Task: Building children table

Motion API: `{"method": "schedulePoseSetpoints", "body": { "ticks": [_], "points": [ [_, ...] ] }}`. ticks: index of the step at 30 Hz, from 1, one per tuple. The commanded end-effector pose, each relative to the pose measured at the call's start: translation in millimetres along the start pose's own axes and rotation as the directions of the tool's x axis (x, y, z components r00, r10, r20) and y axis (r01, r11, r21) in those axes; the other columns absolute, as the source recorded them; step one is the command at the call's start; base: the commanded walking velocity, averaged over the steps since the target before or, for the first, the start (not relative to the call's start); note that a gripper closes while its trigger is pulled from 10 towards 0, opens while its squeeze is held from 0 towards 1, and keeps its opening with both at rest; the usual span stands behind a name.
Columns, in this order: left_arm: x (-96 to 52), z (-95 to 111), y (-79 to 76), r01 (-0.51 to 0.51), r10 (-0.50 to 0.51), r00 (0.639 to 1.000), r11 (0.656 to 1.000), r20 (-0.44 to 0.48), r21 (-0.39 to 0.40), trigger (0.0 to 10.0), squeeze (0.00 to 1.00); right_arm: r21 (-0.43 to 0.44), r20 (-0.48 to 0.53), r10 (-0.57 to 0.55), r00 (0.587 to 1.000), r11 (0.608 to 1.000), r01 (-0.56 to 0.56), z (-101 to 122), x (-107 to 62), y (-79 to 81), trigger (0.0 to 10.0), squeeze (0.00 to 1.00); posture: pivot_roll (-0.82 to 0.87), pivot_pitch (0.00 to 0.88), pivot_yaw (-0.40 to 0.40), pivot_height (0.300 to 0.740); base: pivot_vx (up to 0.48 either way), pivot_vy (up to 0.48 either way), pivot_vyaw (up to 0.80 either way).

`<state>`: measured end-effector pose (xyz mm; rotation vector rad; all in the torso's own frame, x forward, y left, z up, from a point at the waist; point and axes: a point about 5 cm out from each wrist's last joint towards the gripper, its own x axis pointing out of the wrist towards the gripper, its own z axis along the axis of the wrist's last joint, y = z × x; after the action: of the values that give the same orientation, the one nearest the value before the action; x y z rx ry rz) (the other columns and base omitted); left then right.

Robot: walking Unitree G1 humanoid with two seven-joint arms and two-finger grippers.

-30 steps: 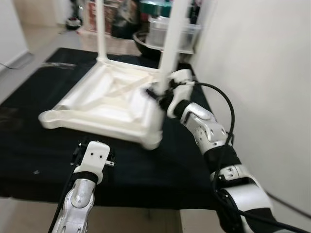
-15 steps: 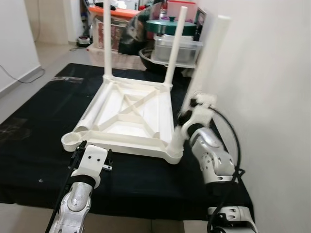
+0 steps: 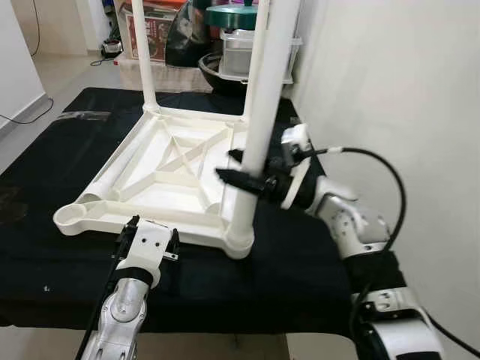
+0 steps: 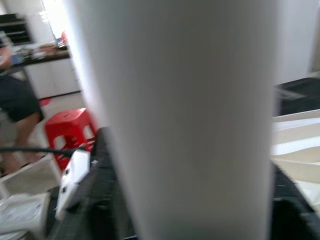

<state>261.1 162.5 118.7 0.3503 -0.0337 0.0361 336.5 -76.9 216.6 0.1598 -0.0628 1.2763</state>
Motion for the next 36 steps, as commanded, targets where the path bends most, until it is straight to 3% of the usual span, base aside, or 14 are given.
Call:
{"method": "schedulePoseSetpoints", "body": {
  "ticks": [1, 2, 3, 6, 13, 14, 15, 18, 19, 21, 24, 25, 35, 36],
  "points": [
    [-0.9, -4, -2.8, 0.005, -0.005, 1.000, 1.000, -0.016, -0.005, 10.0, 0.00, -0.006, -0.016, -0.032, 0.999, 0.999, 0.032, -10, 4.1, -0.9, 0.0, 0.00, 0.10, 0.000, -0.120, 0.740, 0.000, 0.000, 0.00],
    [-0.8, -4, -2.7, 0.004, -0.005, 1.000, 1.000, -0.016, -0.005, 10.0, 0.00, -0.026, -0.010, -0.083, 0.996, 0.996, 0.083, -13, 7.3, -4.7, 0.0, 0.00, 0.10, 0.000, -0.120, 0.740, 0.000, 0.000, 0.00],
    [-1.0, -4, -4.0, 0.011, -0.011, 1.000, 1.000, -0.014, -0.003, 10.0, 0.00, -0.027, -0.030, -0.536, 0.843, 0.844, 0.536, -23, -2.0, -39.0, 0.0, 0.00, 0.09, 0.000, -0.112, 0.740, 0.000, 0.000, 0.00],
    [-1.3, -4, -5.3, 0.018, -0.018, 1.000, 1.000, -0.012, -0.002, 10.0, 0.00, -0.026, -0.065, -0.869, 0.490, 0.492, 0.870, -33, -33.6, -64.0, 0.0, 0.00, 0.09, 0.000, -0.109, 0.740, 0.000, 0.000, 0.00],
    [-3.2, -4, -5.2, 0.019, -0.019, 1.000, 1.000, -0.015, -0.005, 10.0, 0.00, 0.023, -0.132, -0.986, 0.101, 0.099, 0.995, -57, -95.0, -50.3, 0.0, 0.00, 0.09, 0.000, -0.101, 0.740, 0.000, 0.000, 0.00],
    [-4.1, -5, -5.6, 0.021, -0.021, 1.000, 1.000, -0.017, -0.004, 10.0, 0.00, 0.049, -0.135, -0.981, 0.137, 0.131, 0.990, -56, -91.1, -43.4, 0.0, 0.00, 0.09, 0.000, -0.098, 0.740, 0.000, 0.000, 0.00],
    [-4.9, -6, -6.5, 0.027, -0.027, 0.999, 1.000, -0.020, -0.004, 10.0, 0.00, 0.102, -0.112, -0.957, 0.267, 0.256, 0.961, -51, -74.7, -33.2, 10.0, 0.00, 0.08, 0.000, -0.089, 0.740, 0.000, 0.000, 0.00],
    [-5.5, -6, -7.2, 0.031, -0.031, 0.999, 1.000, -0.022, -0.005, 10.0, 0.00, 0.137, -0.087, -0.929, 0.360, 0.347, 0.928, -47, -62.1, -26.3, 10.0, 0.00, 0.07, 0.000, -0.085, 0.740, 0.000, 0.000, 0.00],
    [-5.6, -7, -8.4, 0.036, -0.036, 0.999, 0.999, -0.024, -0.007, 10.0, 0.00, 0.164, -0.003, -0.877, 0.481, 0.474, 0.865, -35, -47.8, -18.4, 10.0, 0.69, 0.06, 0.000, -0.077, 0.740, 0.000, 0.000, 0.00],
    [-4.9, -7, -9.8, 0.042, -0.042, 0.999, 0.999, -0.023, -0.010, 10.0, 0.00, 0.191, 0.067, -0.773, 0.631, 0.631, 0.752, -23, -29.7, -12.0, 10.0, 1.00, 0.06, 0.000, -0.075, 0.740, 0.000, 0.000, 0.00],
    [-4.1, -6, -10.9, 0.046, -0.046, 0.999, 0.999, -0.021, -0.012, 10.0, 0.00, 0.170, 0.121, -0.651, 0.749, 0.757, 0.631, -11, -17.7, -7.5, 10.0, 0.96, 0.06, 0.000, -0.076, 0.740, 0.000, 0.000, 0.00],
    [-3.4, -6, -11.7, 0.047, -0.048, 0.999, 0.999, -0.020, -0.015, 10.0, 0.00, 0.098, 0.155, -0.474, 0.867, 0.880, 0.464, 4, -7.6, 0.6, 10.0, 0.00, 0.07, 0.000, -0.081, 0.740, 0.000, 0.000, 0.00],
    [-1.1, -4, -9.4, 0.027, -0.028, 1.000, 0.999, -0.012, -0.018, 10.0, 0.00, -0.087, -0.019, 0.025, 1.000, 0.996, -0.026, -2, 6.6, 25.4, 10.0, 0.00, 0.10, 0.000, -0.123, 0.740, 0.000, 0.000, 0.00],
    [-1.4, -4, -7.7, 0.019, -0.019, 1.000, 1.000, -0.011, -0.017, 10.0, 0.00, -0.076, -0.044, -0.028, 0.999, 0.997, 0.025, -12, 10.8, 19.1, 3.3, 0.00, 0.11, 0.000, -0.132, 0.740, 0.000, 0.000, 0.00]
  ]
}}
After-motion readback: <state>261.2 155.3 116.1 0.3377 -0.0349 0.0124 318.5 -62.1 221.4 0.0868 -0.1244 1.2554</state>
